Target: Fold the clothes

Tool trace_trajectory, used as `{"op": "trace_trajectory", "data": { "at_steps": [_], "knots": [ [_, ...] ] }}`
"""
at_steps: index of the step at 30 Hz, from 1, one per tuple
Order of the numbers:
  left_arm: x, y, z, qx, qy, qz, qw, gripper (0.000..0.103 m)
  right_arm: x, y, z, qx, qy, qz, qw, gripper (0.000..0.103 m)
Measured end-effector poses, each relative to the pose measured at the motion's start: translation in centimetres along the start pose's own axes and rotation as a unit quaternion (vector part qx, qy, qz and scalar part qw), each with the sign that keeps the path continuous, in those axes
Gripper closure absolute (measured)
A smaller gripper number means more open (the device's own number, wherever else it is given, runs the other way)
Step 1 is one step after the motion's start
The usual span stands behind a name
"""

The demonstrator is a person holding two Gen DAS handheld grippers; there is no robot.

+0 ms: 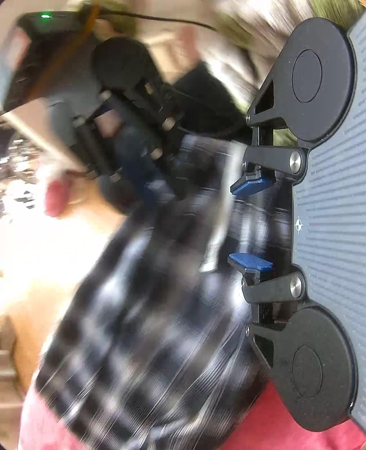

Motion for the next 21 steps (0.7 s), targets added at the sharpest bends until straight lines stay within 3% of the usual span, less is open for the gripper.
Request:
{"op": "trace_trajectory", "data": {
  "at_steps": [2,3,6,14,18,21],
  "knots": [
    [2.1,0.4,-0.9,0.003,0.033,0.015,0.9993,0.058,2.7,-0.4,-1.0,-0.036,0.043,-0.059,0.997,0.075],
    [2.8,0.6,-1.2,0.004,0.044,0.023,0.9988,0.058,3.3,-0.6,-1.2,-0.04,0.052,-0.068,0.995,0.076],
    [2.3,0.9,-1.2,0.007,0.034,0.017,0.9993,0.058,4.9,-1.2,-1.9,-0.051,0.077,-0.095,0.991,0.076],
    [0.0,2.1,-0.6,-0.005,-0.014,0.009,0.9998,0.049,-0.2,-3.9,4.7,-0.017,-0.031,-0.094,0.995,0.076],
    [1.6,2.5,-0.9,-0.018,-0.013,0.012,0.9997,0.049,4.4,-6.6,5.8,0.019,-0.012,-0.111,0.994,0.073],
    [0.5,2.9,-1.2,-0.031,-0.026,0.0,0.9992,0.049,5.4,-8.2,5.6,0.053,0.013,-0.094,0.994,0.073]
  ]
}}
Point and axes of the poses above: each gripper's, at about its wrist camera, not at the fingertips, and x roughly the way its jaws point, y to its left, z to its top, the point moved 7 cm from there along x, roughly the way its jaws point, and after that the axes turned 9 degrees about y, right-handed, at the moved point
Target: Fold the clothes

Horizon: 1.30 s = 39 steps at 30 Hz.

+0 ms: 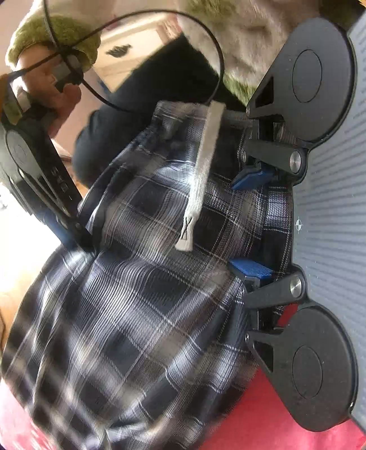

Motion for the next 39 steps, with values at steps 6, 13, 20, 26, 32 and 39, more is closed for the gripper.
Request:
{"op": "trace_trajectory", "data": {
  "at_steps": [6,13,20,26,32,39],
  "knots": [
    [-3.6,3.1,1.2,-0.051,-0.062,-0.011,0.9967,0.049,-4.8,-0.1,4.9,-0.026,-0.101,-0.018,0.994,0.073],
    [-2.2,6.1,1.0,-0.121,-0.079,-0.006,0.9895,0.051,1.0,-3.1,8.6,0.018,-0.107,-0.059,0.992,0.074],
    [-4.9,7.5,2.3,-0.129,-0.132,0.005,0.9828,0.05,-1.6,-6.2,13.1,0.091,-0.164,-0.013,0.982,0.072],
    [-5.9,11.8,5.4,-0.179,-0.197,0.08,0.9604,0.05,-1.0,-9.9,15.8,0.178,-0.181,0.012,0.967,0.072],
    [-5.3,15.0,5.3,-0.222,-0.199,0.089,0.9505,0.05,1.1,-12.2,17.7,0.25,-0.182,0.058,0.949,0.051],
    [-5.2,14.4,4.5,-0.204,-0.198,0.098,0.9537,0.05,1.3,-15.4,16.9,0.306,-0.206,0.036,0.929,0.099]
  ]
}}
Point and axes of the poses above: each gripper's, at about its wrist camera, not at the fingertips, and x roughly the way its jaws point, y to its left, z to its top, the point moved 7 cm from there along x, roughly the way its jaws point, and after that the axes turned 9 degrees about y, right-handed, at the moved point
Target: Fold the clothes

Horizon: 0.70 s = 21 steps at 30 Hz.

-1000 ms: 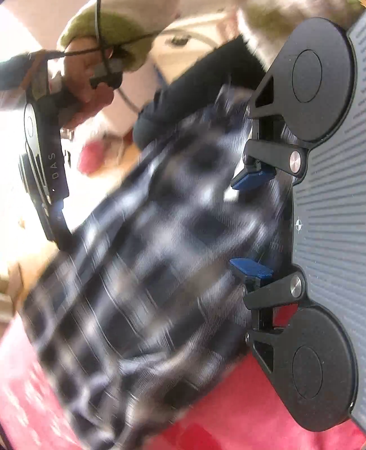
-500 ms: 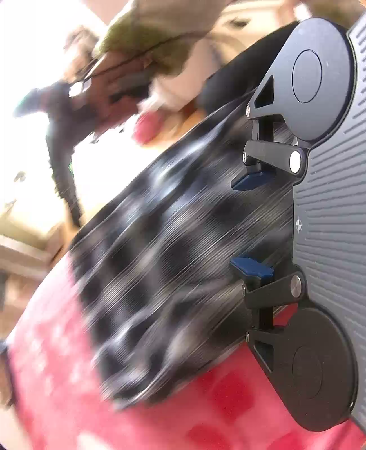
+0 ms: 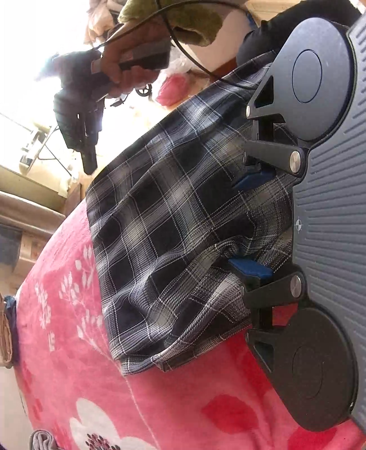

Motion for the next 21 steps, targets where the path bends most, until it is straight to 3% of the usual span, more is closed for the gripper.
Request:
{"op": "trace_trajectory", "data": {
  "at_steps": [2,4,5,6,8,10,12,15,21],
  "knots": [
    [0.3,0.1,0.1,-0.004,0.001,-0.003,1.0,0.05,-0.3,-1.2,0.5,0.038,-0.004,0.027,0.999,0.099],
    [0.3,0.2,0.2,-0.008,0.001,-0.006,1.0,0.05,-0.4,-0.6,0.5,0.041,0.011,0.064,0.997,0.097],
    [0.3,0.2,0.3,-0.008,0.002,-0.006,0.9999,0.05,-0.1,-0.2,0.3,0.034,0.022,0.062,0.997,0.091],
    [0.2,0.3,0.4,-0.008,0.002,-0.005,0.9999,0.05,0.3,0.2,0.2,0.028,0.034,0.055,0.998,0.075],
    [0.2,0.2,0.5,-0.009,0.003,-0.003,1.0,0.05,1.1,0.8,-0.1,0.019,0.047,0.049,0.998,0.056],
    [0.2,0.2,0.5,-0.007,0.004,0.0,1.0,0.05,1.7,1.2,-0.1,0.014,0.051,0.054,0.997,0.062],
    [0.2,0.2,0.5,-0.006,0.004,0.0,1.0,0.05,1.9,1.5,-0.1,0.011,0.048,0.063,0.997,0.1],
    [0.2,0.2,0.4,-0.005,0.004,-0.001,1.0,0.05,1.5,0.9,-0.1,0.02,0.034,0.055,0.998,0.1],
    [0.1,0.3,0.4,-0.004,0.005,-0.003,1.0,0.05,0.8,-2.5,0.6,0.116,0.006,0.067,0.991,0.102]
  ]
}}
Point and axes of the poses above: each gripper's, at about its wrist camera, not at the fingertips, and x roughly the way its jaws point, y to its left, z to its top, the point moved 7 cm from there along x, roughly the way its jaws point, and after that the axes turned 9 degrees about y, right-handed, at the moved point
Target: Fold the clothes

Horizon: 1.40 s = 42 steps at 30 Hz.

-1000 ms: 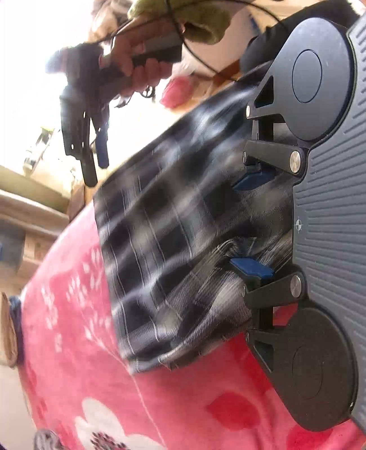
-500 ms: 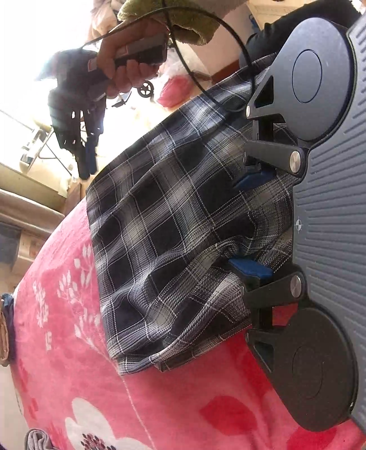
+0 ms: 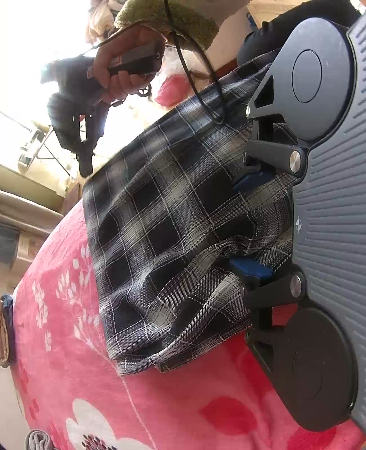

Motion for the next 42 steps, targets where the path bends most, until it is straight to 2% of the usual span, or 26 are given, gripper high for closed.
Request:
{"op": "trace_trajectory", "data": {
  "at_steps": [5,7,8,9,11,12,13,14,15,16,20,22,25,31,32,33,35,37,38,39,42],
  "knots": [
    [0.0,0.1,0.0,-0.001,0.001,-0.001,1.0,0.05,-1.7,0.8,0.1,-0.039,-0.021,-0.015,0.999,0.1],
    [0.0,0.1,0.1,-0.002,0.001,-0.001,1.0,0.05,-1.8,1.3,-0.2,-0.053,0.0,-0.013,0.999,0.098],
    [0.0,0.1,0.1,-0.002,0.001,-0.001,1.0,0.05,-1.7,1.5,-0.5,-0.059,0.013,-0.012,0.998,0.09],
    [0.0,0.1,0.1,-0.002,0.001,-0.001,1.0,0.05,-1.5,1.9,-0.9,-0.071,0.027,-0.013,0.997,0.07],
    [-0.1,0.2,0.0,-0.002,0.0,-0.002,1.0,0.05,-1.0,2.6,-1.8,-0.104,0.043,-0.026,0.993,0.038],
    [-0.1,0.2,0.0,-0.002,0.0,-0.002,1.0,0.05,-0.7,2.9,-2.3,-0.123,0.051,-0.034,0.991,0.037],
    [-0.1,0.2,0.0,-0.003,0.0,-0.002,1.0,0.05,-0.3,3.2,-2.9,-0.138,0.066,-0.036,0.988,0.039],
    [-0.1,0.2,0.0,-0.003,0.0,-0.003,1.0,0.05,-0.1,3.2,-3.4,-0.146,0.078,-0.039,0.985,0.056],
    [-0.1,0.3,-0.1,-0.003,0.0,-0.003,1.0,0.05,0.1,3.2,-3.8,-0.152,0.087,-0.04,0.984,0.096],
    [-0.1,0.3,-0.1,-0.002,0.0,-0.003,1.0,0.05,-0.1,2.9,-3.7,-0.143,0.081,-0.037,0.986,0.099],
    [-0.1,0.4,-0.1,0.0,0.002,-0.005,1.0,0.05,-0.8,2.0,-3.4,-0.109,0.058,-0.021,0.992,0.1],
    [-0.1,0.4,-0.1,0.0,0.002,-0.007,1.0,0.05,-0.8,0.9,-3.1,-0.062,0.054,-0.002,0.997,0.1],
    [-0.1,0.4,-0.1,-0.001,0.003,-0.007,1.0,0.05,-1.2,-1.2,-2.5,0.001,0.028,0.006,1.0,0.101],
    [0.0,0.3,0.0,0.001,0.003,-0.006,1.0,0.05,-1.0,-1.8,-1.3,0.026,0.015,0.028,0.999,0.098],
    [-0.1,0.3,0.0,0.001,0.003,-0.006,1.0,0.05,-0.7,-1.4,-1.1,0.028,0.018,0.034,0.999,0.093],
    [0.0,0.3,0.0,0.001,0.003,-0.005,1.0,0.05,-0.1,-0.9,-0.7,0.031,0.024,0.031,0.999,0.073],
    [-0.1,0.2,0.0,0.0,0.003,-0.004,1.0,0.05,1.0,0.0,-0.2,0.03,0.028,0.029,0.999,0.043],
    [0.0,0.2,0.0,-0.001,0.002,-0.003,1.0,0.05,2.3,1.3,0.0,0.012,0.04,0.036,0.999,0.046],
    [0.0,0.2,0.0,-0.001,0.001,-0.003,1.0,0.05,2.9,1.9,0.0,0.001,0.046,0.038,0.998,0.062],
    [0.0,0.2,0.0,-0.002,0.001,-0.003,1.0,0.05,3.5,2.6,-0.2,-0.014,0.056,0.037,0.998,0.089],
    [0.0,0.3,-0.1,-0.003,0.0,-0.005,1.0,0.05,3.5,2.7,-0.3,-0.034,0.038,0.019,0.999,0.094]
  ]
}}
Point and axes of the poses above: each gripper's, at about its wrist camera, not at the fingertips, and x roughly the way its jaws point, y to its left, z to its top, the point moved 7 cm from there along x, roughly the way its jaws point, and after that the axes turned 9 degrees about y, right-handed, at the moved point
